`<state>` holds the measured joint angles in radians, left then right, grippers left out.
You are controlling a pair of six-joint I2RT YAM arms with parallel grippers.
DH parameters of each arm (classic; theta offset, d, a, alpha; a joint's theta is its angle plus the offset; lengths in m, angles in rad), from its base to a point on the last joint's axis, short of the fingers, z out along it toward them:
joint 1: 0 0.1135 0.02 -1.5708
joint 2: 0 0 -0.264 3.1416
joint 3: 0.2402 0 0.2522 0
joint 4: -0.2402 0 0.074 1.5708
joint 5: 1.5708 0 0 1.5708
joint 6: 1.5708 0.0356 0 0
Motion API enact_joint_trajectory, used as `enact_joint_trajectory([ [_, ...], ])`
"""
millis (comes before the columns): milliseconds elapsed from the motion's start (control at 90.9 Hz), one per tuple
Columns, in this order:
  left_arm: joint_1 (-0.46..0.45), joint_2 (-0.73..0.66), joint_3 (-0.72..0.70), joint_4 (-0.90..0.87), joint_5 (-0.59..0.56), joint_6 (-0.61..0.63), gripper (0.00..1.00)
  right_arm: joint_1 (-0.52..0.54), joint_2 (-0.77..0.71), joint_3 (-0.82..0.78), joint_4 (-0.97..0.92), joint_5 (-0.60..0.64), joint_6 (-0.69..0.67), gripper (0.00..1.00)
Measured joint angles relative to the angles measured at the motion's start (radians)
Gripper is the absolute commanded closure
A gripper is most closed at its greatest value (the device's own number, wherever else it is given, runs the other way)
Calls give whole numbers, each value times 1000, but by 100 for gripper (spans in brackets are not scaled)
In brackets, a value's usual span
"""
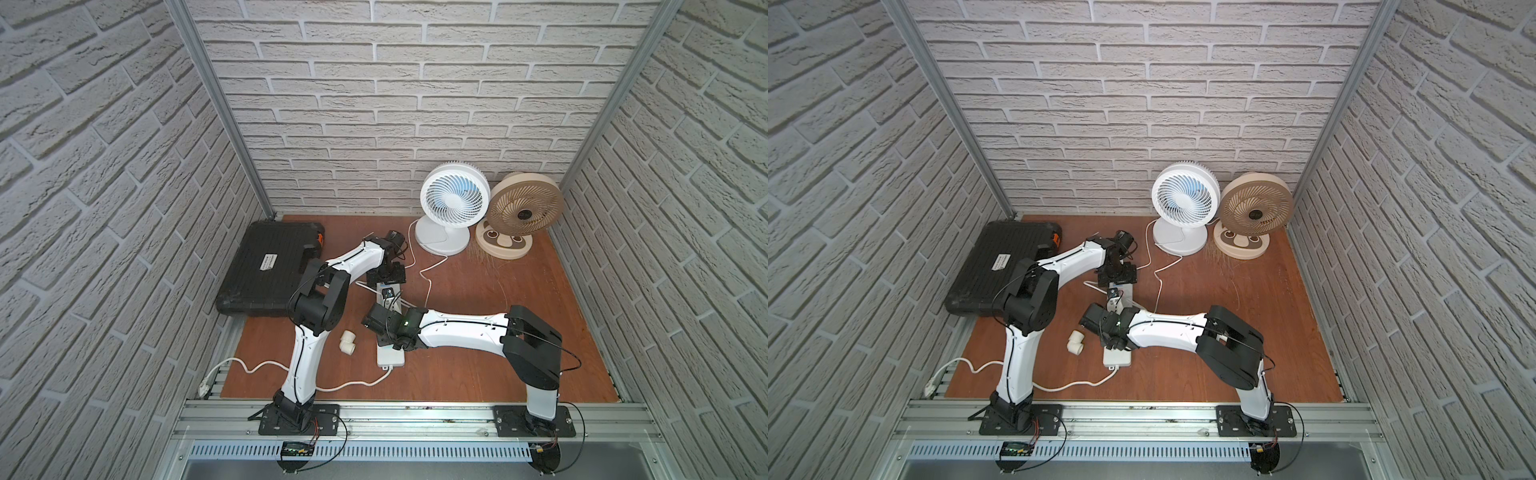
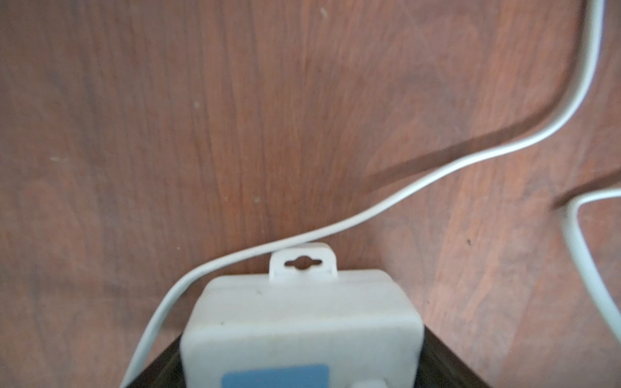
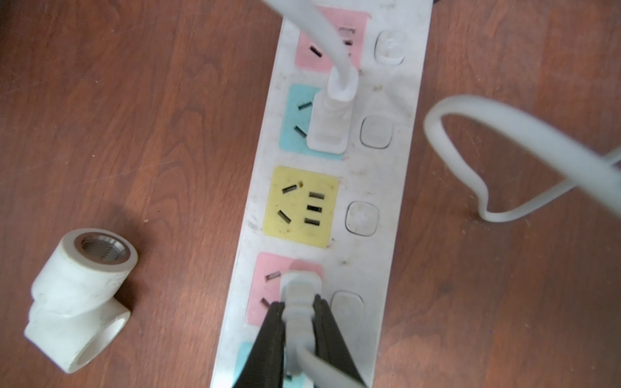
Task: Unplug the desk fan from the power strip
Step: Remove the plug from the socket.
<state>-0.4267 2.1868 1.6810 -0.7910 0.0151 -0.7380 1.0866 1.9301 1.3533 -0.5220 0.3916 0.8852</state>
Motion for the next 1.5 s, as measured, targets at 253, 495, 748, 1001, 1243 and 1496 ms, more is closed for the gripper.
enact_joint_trajectory([
  [253,0,-3,-6,3,1,8,100,25,92,151,-155,34,-6,97],
  [495,0,-6,-11,7,4,13,100,47,168,269,-278,89,-10,97],
  [748,0,-8,-15,11,5,13,100,49,170,272,-282,93,-10,97],
  [1001,0,-8,-15,11,5,12,100,38,116,174,-178,87,-10,97],
  [1243,0,-9,-16,13,4,3,100,-6,10,10,-8,-16,-2,97],
  [1496,0,-9,-16,13,4,3,100,-17,-6,-13,19,-42,-1,97],
])
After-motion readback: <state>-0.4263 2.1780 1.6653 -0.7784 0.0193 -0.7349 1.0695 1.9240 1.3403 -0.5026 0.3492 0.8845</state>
